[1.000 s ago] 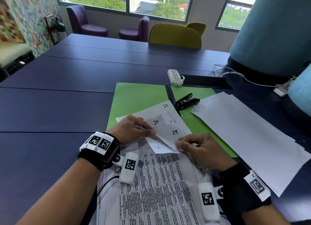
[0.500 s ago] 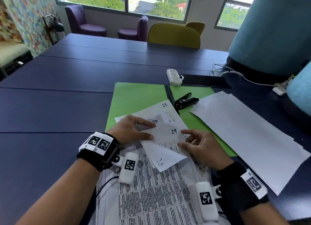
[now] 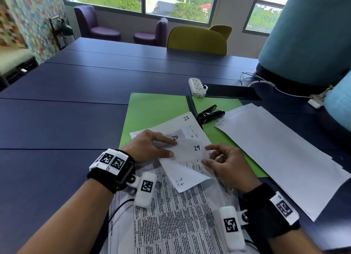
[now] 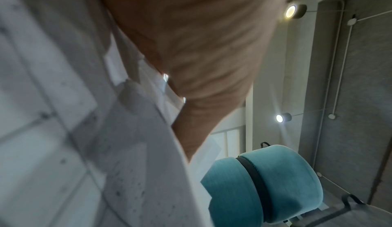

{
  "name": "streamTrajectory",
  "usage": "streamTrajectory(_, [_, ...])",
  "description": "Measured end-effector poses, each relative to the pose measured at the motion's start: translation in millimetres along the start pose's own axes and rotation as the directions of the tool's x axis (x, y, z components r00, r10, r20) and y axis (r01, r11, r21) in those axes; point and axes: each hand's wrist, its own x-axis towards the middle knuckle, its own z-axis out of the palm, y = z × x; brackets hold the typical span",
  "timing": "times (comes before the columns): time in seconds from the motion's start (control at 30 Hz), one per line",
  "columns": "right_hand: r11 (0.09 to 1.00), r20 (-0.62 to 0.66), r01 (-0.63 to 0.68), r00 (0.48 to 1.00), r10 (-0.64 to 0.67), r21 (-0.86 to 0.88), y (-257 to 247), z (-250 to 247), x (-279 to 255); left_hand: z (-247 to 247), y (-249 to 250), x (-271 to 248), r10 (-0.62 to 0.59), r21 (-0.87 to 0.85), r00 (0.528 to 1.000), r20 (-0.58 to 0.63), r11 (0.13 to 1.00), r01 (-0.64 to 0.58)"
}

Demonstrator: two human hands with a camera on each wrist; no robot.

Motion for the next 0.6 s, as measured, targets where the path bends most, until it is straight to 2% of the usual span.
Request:
streamTrajectory(0.23, [0.999, -0.056, -0.021, 0.998, 0.023, 0.04, 2, 2, 3, 1, -1, -1, 0.025, -0.009, 1.0, -0.008, 1.0, -0.025])
streamTrajectory(0.43, [0.999, 0.006, 0.035, 0.999, -0.036, 0.036, -4, 4, -3, 2, -2, -1, 0.007, -0.047, 1.0, 0.009, 0.999, -0.007])
streamTrajectory(0.5, [0.996, 0.087, 0.067, 0.994, -0.071, 0.053, -10, 5, -6, 2, 2, -1, -0.019, -0.051, 1.0, 0.002, 0.999, 0.019])
streamTrajectory(0.6, [0.995, 0.168, 0.013, 0.985, -0.03, 0.101, -16, 6, -9, 3, 5, 2, -0.019, -0.062, 1.0, -0.018, 0.998, 0.018])
